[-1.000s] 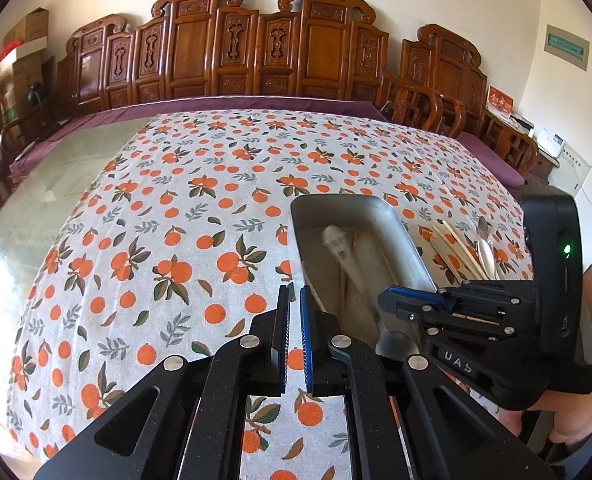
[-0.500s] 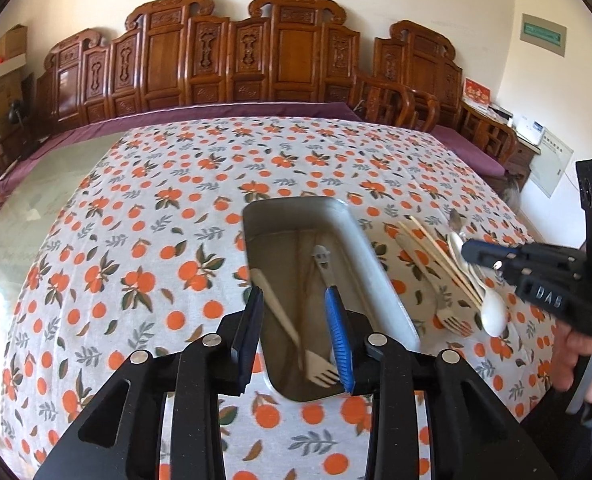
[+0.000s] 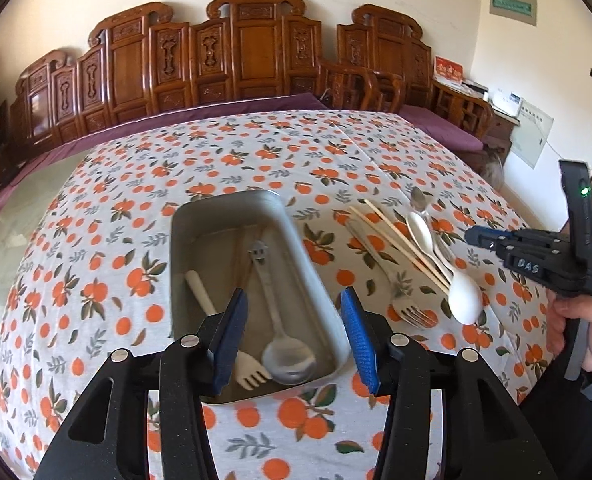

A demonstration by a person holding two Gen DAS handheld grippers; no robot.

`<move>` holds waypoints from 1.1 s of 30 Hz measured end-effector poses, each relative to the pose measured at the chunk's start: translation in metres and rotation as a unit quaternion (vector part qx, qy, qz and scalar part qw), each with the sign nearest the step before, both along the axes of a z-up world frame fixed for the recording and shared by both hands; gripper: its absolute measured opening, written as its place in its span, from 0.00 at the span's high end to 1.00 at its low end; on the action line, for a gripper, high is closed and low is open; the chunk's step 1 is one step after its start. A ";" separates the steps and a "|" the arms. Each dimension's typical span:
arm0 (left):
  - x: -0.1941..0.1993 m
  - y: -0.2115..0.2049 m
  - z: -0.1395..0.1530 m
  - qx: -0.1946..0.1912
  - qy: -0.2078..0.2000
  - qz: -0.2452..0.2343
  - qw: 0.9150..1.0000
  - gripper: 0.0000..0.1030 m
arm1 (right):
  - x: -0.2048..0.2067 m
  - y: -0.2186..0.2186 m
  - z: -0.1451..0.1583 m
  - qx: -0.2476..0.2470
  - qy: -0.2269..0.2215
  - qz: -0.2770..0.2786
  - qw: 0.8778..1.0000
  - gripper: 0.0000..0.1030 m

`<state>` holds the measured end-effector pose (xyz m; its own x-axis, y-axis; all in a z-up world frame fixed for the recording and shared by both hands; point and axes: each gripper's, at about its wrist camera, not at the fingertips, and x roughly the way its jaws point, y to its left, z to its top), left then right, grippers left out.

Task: Organize utensils
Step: 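Grasp the large white plastic spoon from the pile with the right tool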

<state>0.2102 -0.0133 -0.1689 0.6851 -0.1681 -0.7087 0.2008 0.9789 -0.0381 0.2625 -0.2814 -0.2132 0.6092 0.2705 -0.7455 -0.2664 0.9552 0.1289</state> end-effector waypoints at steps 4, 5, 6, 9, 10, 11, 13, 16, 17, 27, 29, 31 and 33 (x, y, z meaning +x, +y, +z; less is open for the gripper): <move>-0.001 -0.012 0.000 0.002 0.001 -0.010 1.000 0.55 | 0.006 -0.010 -0.015 0.012 0.025 -0.013 1.000 0.83; -0.001 -0.014 -0.001 0.003 0.001 -0.012 1.000 0.55 | 0.007 -0.011 -0.016 0.014 0.026 -0.013 0.999 0.77; -0.001 -0.016 -0.001 0.003 0.003 -0.014 1.000 0.55 | 0.008 -0.012 -0.018 0.017 0.027 -0.014 0.999 0.73; -0.002 -0.021 -0.003 0.005 0.005 -0.019 1.000 0.55 | 0.011 -0.013 -0.023 0.031 0.040 -0.015 0.999 0.71; -0.003 -0.022 -0.003 0.006 0.005 -0.020 1.000 0.55 | 0.012 -0.012 -0.025 0.032 0.042 -0.016 0.999 0.71; -0.003 -0.024 -0.004 0.007 0.006 -0.020 1.000 0.55 | 0.013 -0.010 -0.026 0.031 0.042 -0.018 0.998 0.71; -0.002 -0.026 -0.005 0.006 0.009 -0.021 1.000 0.55 | 0.016 -0.008 -0.029 0.036 0.047 -0.023 0.998 0.71; -0.002 -0.031 -0.007 0.008 0.011 -0.025 1.000 0.55 | 0.019 -0.004 -0.034 0.041 0.061 -0.020 0.997 0.71; -0.002 -0.032 -0.007 0.008 0.011 -0.026 1.000 0.55 | 0.018 -0.002 -0.035 0.037 0.065 -0.018 0.997 0.71; -0.005 -0.043 -0.012 0.020 0.017 -0.035 0.999 0.55 | 0.014 0.003 -0.045 0.012 0.092 -0.020 0.995 0.81; -0.005 -0.044 -0.012 0.023 0.019 -0.034 0.999 0.55 | 0.014 0.001 -0.045 0.015 0.096 -0.019 0.995 0.82; -0.005 -0.044 -0.012 0.027 0.020 -0.034 0.999 0.55 | 0.015 -0.002 -0.045 0.022 0.098 -0.018 0.995 0.84; -0.004 -0.045 -0.011 0.030 0.024 -0.034 0.999 0.55 | 0.016 -0.004 -0.042 0.037 0.100 -0.014 0.994 0.90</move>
